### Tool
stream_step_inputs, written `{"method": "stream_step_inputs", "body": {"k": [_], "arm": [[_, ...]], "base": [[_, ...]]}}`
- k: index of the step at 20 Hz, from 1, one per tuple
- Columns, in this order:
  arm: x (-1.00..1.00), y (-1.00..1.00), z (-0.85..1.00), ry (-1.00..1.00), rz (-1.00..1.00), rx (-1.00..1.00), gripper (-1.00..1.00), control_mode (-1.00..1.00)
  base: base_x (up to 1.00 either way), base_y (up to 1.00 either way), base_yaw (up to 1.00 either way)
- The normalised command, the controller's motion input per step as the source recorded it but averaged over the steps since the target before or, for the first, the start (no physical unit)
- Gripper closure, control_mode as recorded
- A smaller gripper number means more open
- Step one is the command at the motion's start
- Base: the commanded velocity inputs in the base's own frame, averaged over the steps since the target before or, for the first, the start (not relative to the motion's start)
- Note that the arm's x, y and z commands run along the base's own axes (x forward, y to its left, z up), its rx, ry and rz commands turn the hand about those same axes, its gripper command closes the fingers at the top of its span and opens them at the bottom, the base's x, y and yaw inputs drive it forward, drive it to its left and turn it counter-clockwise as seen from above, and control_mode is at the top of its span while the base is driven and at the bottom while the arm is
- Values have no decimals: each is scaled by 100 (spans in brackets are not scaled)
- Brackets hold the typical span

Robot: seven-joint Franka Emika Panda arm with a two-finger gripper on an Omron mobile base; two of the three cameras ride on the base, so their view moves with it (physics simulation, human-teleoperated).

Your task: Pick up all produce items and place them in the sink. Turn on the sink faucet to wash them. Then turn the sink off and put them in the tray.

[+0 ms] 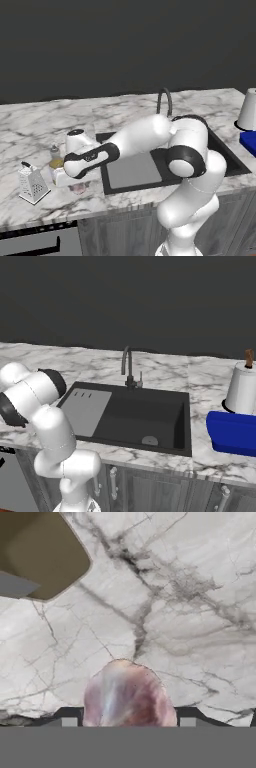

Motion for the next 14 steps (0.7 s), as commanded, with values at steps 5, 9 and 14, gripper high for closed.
{"method": "stream_step_inputs", "body": {"k": [5, 9, 14], "arm": [[-7, -33, 99, -6, 0, 0, 100, -100], [0, -67, 79, 0, 0, 0, 100, -100], [0, -95, 49, 0, -3, 0, 100, -100]], "base": [[0, 0, 0], [0, 0, 0], [0, 0, 0]]}}
